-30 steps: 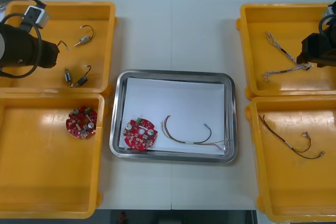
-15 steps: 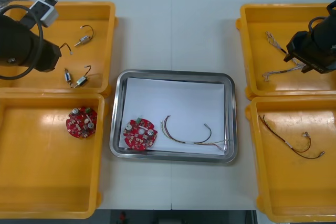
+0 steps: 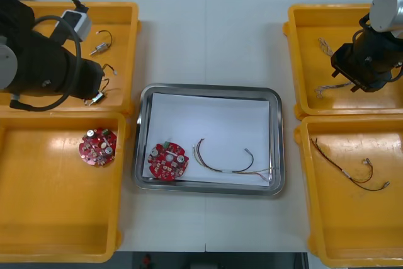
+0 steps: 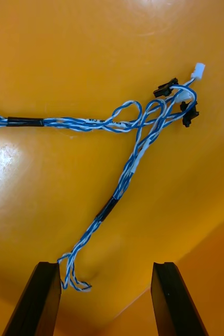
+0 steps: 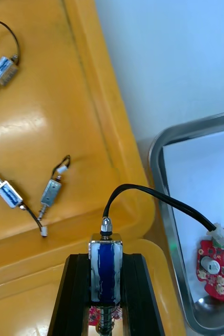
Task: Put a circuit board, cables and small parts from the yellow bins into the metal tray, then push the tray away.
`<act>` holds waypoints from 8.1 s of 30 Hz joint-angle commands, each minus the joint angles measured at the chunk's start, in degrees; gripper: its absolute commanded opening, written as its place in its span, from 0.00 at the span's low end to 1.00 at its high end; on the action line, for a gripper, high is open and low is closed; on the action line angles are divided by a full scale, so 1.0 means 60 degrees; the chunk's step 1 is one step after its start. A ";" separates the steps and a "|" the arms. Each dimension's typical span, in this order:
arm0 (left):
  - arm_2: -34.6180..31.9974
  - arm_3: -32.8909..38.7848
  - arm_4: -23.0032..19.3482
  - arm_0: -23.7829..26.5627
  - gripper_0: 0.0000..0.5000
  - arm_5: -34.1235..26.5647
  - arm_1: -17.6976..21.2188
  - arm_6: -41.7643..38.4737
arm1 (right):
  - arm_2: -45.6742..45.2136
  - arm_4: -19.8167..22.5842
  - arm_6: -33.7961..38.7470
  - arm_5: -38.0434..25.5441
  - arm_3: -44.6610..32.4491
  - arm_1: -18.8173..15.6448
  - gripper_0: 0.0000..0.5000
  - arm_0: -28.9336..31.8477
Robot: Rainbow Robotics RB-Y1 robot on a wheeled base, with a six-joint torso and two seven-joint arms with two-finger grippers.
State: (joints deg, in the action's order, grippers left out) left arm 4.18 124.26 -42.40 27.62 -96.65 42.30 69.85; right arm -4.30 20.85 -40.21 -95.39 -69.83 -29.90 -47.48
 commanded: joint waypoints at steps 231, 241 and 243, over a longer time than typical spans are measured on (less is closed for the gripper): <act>0.0548 -0.6208 0.0782 0.0377 0.00 0.4375 0.0406 0.1513 | 0.3236 0.0158 -1.4818 -0.2436 -0.6731 0.2610 1.00 0.1234; -0.0272 -0.4816 0.0841 0.0377 0.00 0.2778 0.0508 0.1513 | 0.1742 -0.0633 -1.2342 -0.2436 -0.7932 0.2507 1.00 0.1263; -0.0360 -0.4553 0.0841 0.0377 0.00 0.2515 0.0508 0.1469 | 0.1522 -0.0692 -1.1595 -0.2436 -0.8167 0.2317 1.00 0.1366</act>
State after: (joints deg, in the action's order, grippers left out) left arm 4.46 93.35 -37.40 30.53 -79.51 42.64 76.55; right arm 7.47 17.34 -113.90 -109.81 -115.04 -15.13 -39.69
